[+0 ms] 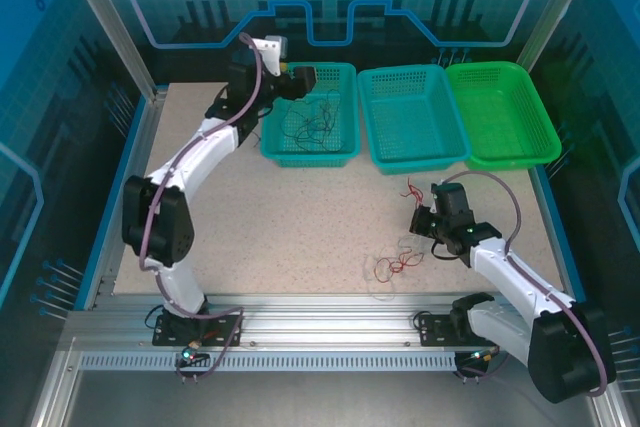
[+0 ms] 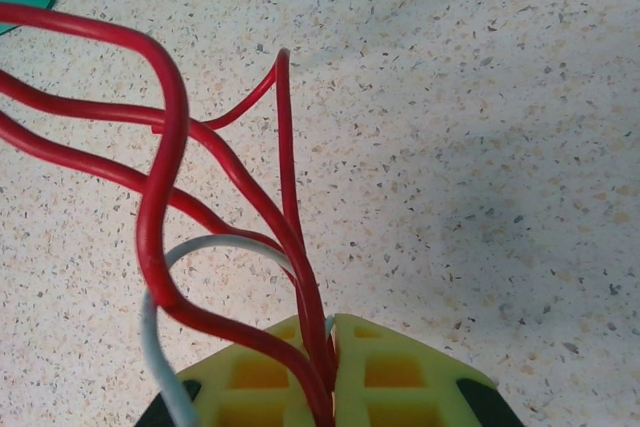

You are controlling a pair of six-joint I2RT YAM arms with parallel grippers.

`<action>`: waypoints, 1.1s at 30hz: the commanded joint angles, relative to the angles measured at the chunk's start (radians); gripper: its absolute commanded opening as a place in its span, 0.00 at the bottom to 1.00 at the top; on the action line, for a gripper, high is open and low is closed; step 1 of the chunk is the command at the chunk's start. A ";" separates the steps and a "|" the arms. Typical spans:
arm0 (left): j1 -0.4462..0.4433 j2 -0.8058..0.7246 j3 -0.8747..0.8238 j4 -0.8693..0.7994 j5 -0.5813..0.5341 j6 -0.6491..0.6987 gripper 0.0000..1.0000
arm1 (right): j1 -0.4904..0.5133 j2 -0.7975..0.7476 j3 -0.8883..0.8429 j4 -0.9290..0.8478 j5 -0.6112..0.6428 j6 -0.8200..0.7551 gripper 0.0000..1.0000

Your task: Untangle the cables

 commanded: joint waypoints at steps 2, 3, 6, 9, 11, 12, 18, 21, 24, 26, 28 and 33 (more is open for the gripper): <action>0.038 -0.172 -0.055 -0.131 -0.127 0.178 0.83 | -0.014 0.015 0.022 -0.015 -0.009 -0.025 0.03; 0.068 -0.185 -0.066 -0.182 -0.129 0.176 0.82 | -0.015 0.020 0.028 -0.017 -0.014 -0.028 0.03; 0.173 -0.190 -0.103 -0.316 -0.090 0.169 0.81 | -0.015 0.035 0.037 -0.018 -0.021 -0.034 0.03; 0.241 -0.135 -0.087 -0.490 -0.082 0.249 0.78 | -0.014 0.052 0.045 -0.021 -0.026 -0.043 0.03; 0.268 -0.107 -0.112 -0.525 -0.088 0.295 0.78 | -0.015 0.063 0.051 -0.024 -0.028 -0.049 0.03; 0.283 -0.085 -0.117 -0.542 -0.086 0.306 0.78 | -0.015 0.071 0.053 -0.024 -0.030 -0.049 0.03; 0.342 0.117 -0.001 -0.641 0.093 0.194 0.67 | -0.015 0.115 0.082 -0.030 -0.048 -0.052 0.03; 0.361 0.193 0.022 -0.565 0.163 -0.078 0.62 | -0.013 0.143 0.092 -0.027 -0.058 -0.047 0.03; 0.370 0.286 0.099 -0.603 0.122 -0.254 0.57 | -0.010 0.162 0.106 -0.030 -0.066 -0.043 0.02; 0.376 0.327 0.125 -0.597 0.123 -0.342 0.58 | -0.006 0.164 0.109 -0.033 -0.068 -0.044 0.02; 0.383 0.363 0.141 -0.576 0.140 -0.412 0.60 | -0.004 0.163 0.110 -0.037 -0.063 -0.049 0.02; 0.378 0.468 0.254 -0.670 0.125 -0.441 0.60 | -0.004 0.167 0.113 -0.047 -0.047 -0.052 0.02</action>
